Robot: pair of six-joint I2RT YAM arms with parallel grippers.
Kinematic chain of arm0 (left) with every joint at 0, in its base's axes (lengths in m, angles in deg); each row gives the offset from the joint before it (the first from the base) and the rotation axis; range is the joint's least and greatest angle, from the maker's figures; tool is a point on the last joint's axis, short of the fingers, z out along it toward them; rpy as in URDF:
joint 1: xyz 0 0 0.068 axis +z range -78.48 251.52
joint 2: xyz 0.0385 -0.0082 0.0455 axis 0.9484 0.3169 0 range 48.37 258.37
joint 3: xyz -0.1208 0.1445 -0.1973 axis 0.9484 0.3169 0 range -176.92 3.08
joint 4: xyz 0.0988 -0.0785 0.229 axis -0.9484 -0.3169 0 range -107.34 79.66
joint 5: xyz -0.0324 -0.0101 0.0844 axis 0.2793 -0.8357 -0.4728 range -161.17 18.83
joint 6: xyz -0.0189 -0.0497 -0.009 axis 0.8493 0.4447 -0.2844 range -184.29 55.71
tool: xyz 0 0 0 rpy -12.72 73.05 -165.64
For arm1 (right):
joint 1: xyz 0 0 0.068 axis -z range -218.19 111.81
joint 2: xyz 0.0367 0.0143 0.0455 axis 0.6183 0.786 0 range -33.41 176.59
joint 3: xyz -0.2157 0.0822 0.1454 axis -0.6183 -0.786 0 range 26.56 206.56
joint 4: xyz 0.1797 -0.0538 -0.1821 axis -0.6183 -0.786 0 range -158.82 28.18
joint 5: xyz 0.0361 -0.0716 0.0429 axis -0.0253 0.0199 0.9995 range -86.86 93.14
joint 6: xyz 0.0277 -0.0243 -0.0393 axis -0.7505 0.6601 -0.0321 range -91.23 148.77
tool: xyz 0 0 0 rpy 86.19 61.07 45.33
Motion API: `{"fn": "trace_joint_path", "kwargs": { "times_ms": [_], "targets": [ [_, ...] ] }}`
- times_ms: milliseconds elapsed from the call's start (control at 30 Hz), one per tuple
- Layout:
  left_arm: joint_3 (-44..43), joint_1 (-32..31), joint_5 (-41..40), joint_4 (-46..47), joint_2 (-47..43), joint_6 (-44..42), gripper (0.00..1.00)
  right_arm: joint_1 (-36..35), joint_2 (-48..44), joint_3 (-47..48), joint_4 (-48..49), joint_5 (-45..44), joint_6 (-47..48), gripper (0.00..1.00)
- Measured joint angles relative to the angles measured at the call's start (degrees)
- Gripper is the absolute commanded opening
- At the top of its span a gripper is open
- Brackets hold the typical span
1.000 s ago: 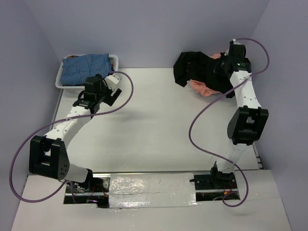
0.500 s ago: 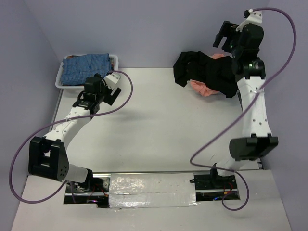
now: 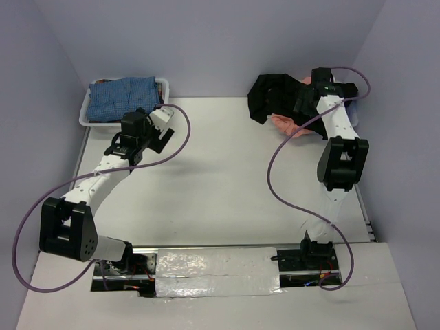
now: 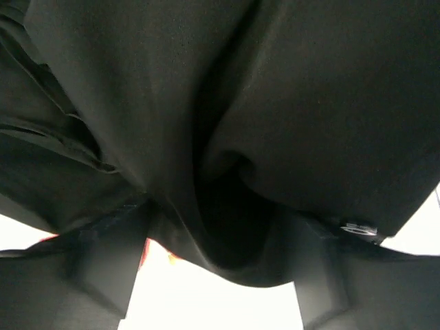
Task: Fold and stack the long sleeve shirts
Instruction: Grab the shirt from the pile
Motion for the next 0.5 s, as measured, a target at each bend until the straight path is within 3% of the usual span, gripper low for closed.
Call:
{"fn": "trace_joint_path", "kwargs": {
  "times_ms": [33, 100, 167, 500],
  "targets": [
    [0.2, 0.0, -0.1, -0.1, 0.0, 0.0, 0.99, 0.2, 0.2, 0.2, 0.0, 0.4, 0.1, 0.45],
    [0.4, 0.0, -0.3, -0.1, 0.0, -0.1, 0.99, 0.3, 0.3, 0.3, 0.0, 0.9, 0.2, 0.14],
    [0.6, 0.0, -0.4, -0.1, 0.0, -0.2, 0.99, 0.3, 0.1, 0.1, 0.5, 0.8, -0.1, 0.01],
    [1.2, 0.0, -0.5, 0.0, -0.1, 0.0, 0.99, -2.7, -11.5, -0.6, 2.9, -5.8, 6.5, 0.0]
  ]
}}
